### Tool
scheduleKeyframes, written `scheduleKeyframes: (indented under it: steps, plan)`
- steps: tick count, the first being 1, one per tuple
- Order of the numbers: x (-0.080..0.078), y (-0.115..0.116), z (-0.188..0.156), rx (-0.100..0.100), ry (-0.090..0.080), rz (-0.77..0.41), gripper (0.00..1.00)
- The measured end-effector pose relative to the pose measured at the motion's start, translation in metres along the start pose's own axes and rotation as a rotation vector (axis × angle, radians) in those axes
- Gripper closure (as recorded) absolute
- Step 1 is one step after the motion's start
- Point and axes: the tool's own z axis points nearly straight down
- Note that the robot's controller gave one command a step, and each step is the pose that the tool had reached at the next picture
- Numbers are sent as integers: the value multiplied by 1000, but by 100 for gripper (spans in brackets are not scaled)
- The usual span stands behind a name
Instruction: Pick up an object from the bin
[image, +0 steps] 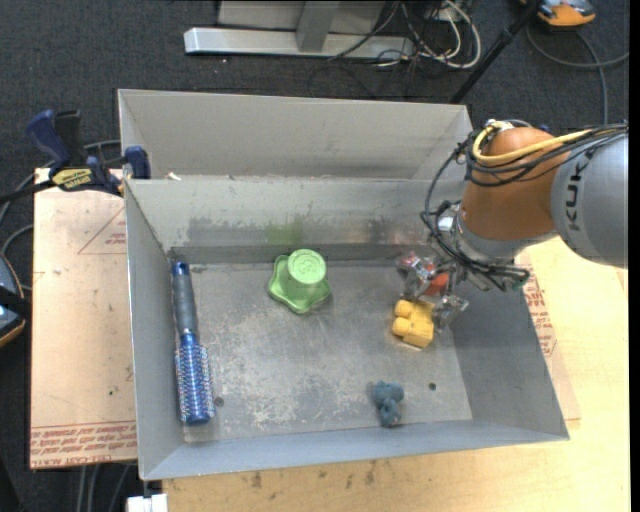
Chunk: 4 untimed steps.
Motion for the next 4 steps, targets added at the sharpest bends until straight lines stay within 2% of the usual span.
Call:
scheduleKeyframes:
  steps: [1, 2, 3, 4]
  plan:
    - [2, 1, 2, -3, 6, -1, 0]
    - [3, 27, 3, 5, -1, -387, 0]
    - [2, 27, 1, 4, -3, -385, 100]
    - [-1, 28, -140, 1, 1, -451, 100]
